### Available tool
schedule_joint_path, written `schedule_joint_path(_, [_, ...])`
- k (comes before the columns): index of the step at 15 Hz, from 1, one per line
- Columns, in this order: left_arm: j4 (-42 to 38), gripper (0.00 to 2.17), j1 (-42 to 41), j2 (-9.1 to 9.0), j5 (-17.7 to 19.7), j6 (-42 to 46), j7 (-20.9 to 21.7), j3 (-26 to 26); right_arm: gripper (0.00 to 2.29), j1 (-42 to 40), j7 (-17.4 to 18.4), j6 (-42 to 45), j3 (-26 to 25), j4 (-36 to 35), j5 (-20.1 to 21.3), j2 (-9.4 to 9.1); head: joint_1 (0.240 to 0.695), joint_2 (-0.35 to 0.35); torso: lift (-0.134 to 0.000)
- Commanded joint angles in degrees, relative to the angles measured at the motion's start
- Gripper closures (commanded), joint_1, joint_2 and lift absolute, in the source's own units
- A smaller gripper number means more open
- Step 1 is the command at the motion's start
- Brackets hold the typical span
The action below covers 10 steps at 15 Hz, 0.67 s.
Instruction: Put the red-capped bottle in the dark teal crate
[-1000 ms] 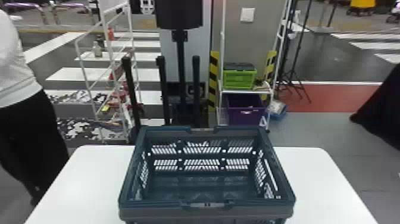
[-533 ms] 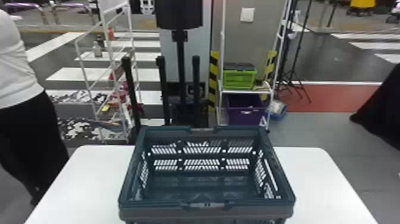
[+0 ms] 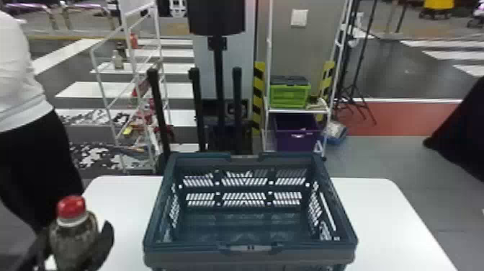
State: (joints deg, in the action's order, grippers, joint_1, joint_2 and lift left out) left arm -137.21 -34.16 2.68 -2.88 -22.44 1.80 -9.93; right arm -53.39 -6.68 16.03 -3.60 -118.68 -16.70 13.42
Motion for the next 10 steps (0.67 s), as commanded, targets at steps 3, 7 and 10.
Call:
schedule_joint_path(3, [-7.6,1.97,15.4,5.67,0.1,-31.3,2.7,-1.1,0.15,-0.2,0.0,0.0,0.0,-0.5,0.0,-0.15,0.499,0.0,0.0])
schedule_joint_path(7, [-3.9,1.97,32.8,12.27,0.0,-49.6,9.0,6.4,0.15,-0.7,0.0,-0.2,-0.4,-0.8,0.4,-0.41,0.499,0.0,0.0])
schedule_joint_path(10, [8.1,1.97,47.2,13.76,-2.7,-56.5,19.1,18.2,0.15,-0.9,0.0,-0.2,-0.4,-0.8,0.4,-0.85,0.499,0.0,0.0])
